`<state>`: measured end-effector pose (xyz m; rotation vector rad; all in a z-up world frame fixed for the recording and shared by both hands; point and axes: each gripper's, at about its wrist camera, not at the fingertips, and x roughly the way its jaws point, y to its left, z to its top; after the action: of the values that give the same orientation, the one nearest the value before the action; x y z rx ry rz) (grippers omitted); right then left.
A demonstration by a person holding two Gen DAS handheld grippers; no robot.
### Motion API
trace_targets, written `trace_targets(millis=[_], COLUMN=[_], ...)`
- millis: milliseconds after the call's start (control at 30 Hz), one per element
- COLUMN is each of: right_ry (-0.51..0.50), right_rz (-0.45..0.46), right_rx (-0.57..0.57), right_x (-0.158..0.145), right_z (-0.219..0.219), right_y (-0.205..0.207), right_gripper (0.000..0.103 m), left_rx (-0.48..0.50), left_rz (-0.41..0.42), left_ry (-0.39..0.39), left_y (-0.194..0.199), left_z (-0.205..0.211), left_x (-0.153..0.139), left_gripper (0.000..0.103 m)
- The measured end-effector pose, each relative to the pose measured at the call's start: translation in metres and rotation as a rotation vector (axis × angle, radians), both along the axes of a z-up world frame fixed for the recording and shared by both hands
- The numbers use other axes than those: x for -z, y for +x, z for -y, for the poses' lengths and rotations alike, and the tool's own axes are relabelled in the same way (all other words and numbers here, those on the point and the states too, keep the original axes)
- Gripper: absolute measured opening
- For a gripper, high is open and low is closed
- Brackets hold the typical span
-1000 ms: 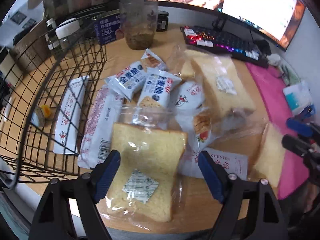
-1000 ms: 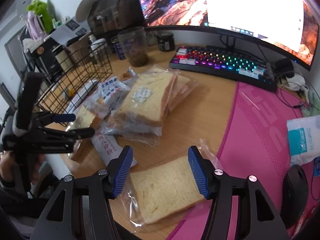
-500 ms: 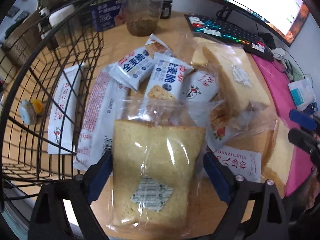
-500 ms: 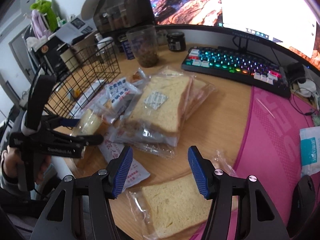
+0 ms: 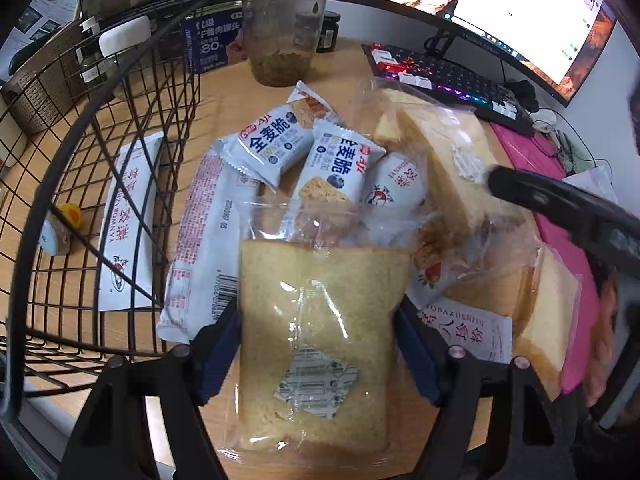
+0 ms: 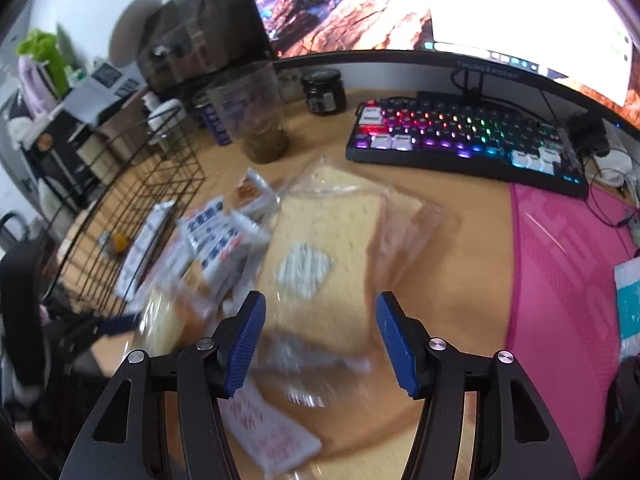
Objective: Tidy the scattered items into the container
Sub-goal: 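Grasp a bagged bread slice with the left tool while the right tool grasps another, then carry both bread bags over the wire basket and open both tools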
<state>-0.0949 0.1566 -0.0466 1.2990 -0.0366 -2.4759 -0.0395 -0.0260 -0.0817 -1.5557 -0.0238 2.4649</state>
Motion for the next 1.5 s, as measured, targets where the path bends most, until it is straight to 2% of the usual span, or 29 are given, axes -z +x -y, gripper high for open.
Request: trace_targets(millis=[67,267,433,567,633,833,1233,1367,1500], right_ry=[0.029,0.168,0.183,0.202,0.208,0.109,0.052,0.037,0.018], right_rz=[0.010,-0.012,0.020,0.006,0.002,0.008,-0.196,-0.254,-0.316], right_rx=[0.019,0.022,0.030,-0.003,-0.026,-0.025,0.012,-0.010,-0.068], right_x=[0.005,0.016,0.030,0.034,0.033,0.019,-0.065,-0.090,-0.116], right_z=[0.009,0.036,0.039,0.043,0.044,0.023,-0.003,0.009,0.036], right_y=[-0.008,-0.022,-0.034,-0.035,-0.033,-0.025,0.016,0.023,0.028], right_gripper=[0.061,0.082,0.096,0.095,0.080,0.074,0.074,0.074,0.074], left_rx=[0.013,0.037,0.040,0.033,0.022,0.018,0.073,0.049,-0.011], left_rz=[0.002,0.011,0.016,0.011,0.007,-0.031,-0.161,-0.249,-0.336], left_ry=[-0.005,0.010,0.032,0.040,0.052,0.075,0.122,0.143,0.158], left_y=[0.000,-0.002,-0.004,-0.004,-0.004,0.000,0.019,0.024,0.027], left_z=[-0.001,0.000,0.002,0.003,0.005,0.004,-0.011,0.005,0.038], left_x=[0.001,0.003,0.004,0.005,0.004,-0.012,-0.073,-0.108,-0.142], left_gripper=[0.078,0.079,0.080,0.079,0.078,0.076,0.076,0.076,0.076])
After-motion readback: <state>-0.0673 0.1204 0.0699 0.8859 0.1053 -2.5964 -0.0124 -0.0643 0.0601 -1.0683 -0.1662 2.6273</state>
